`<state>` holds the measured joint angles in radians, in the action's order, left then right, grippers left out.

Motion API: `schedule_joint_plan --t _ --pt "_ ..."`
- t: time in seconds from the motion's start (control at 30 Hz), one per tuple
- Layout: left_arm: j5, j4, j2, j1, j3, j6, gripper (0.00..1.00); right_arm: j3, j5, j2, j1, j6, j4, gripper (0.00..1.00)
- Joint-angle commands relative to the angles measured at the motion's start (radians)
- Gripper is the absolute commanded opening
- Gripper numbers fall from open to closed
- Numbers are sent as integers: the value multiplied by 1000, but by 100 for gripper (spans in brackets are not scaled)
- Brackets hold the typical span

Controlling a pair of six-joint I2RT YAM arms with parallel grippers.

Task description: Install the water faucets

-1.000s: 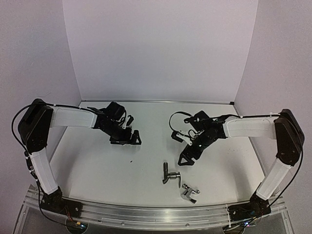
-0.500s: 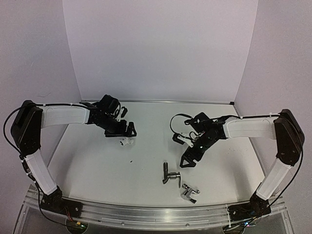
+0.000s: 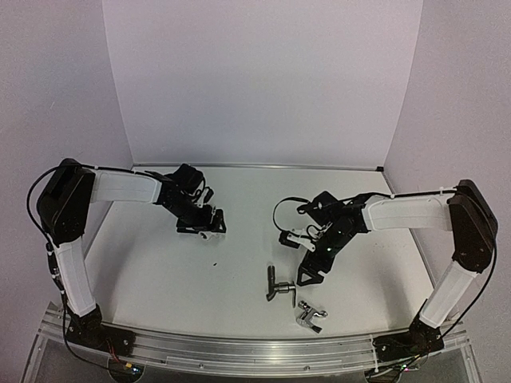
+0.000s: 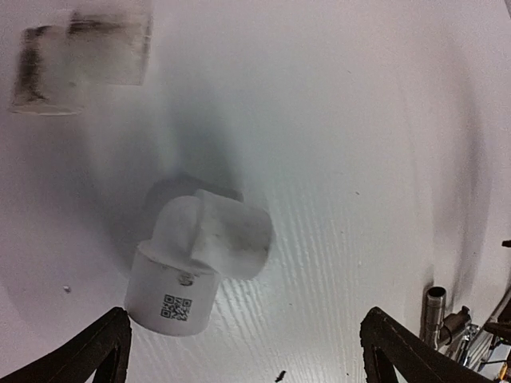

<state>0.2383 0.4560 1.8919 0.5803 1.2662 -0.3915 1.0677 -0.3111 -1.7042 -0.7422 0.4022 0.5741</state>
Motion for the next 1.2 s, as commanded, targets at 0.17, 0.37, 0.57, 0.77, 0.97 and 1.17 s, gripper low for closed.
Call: schedule_joint_plan --t 0.17,0.37,0.57,0.77,0.97,1.17 --pt "124 -23 -10 158 21 -36 99 -7 4 -2 -3 29 23 94" --pt "-50 21 -67 152 46 -82 100 10 -1 -19 -15 31 5 91" --pt "-95 6 -126 116 10 -151 100 37 -13 -37 -94 25 -11 87" --pt "-97 -31 -177 101 -56 -181 100 38 -64 -45 -129 70 -13 84" --pt "-77 -62 -239 90 -90 -190 100 66 -76 -129 -139 134 -19 78" --pt "-31 -79 -277 71 -104 -194 100 67 -64 -177 -139 173 -47 63"
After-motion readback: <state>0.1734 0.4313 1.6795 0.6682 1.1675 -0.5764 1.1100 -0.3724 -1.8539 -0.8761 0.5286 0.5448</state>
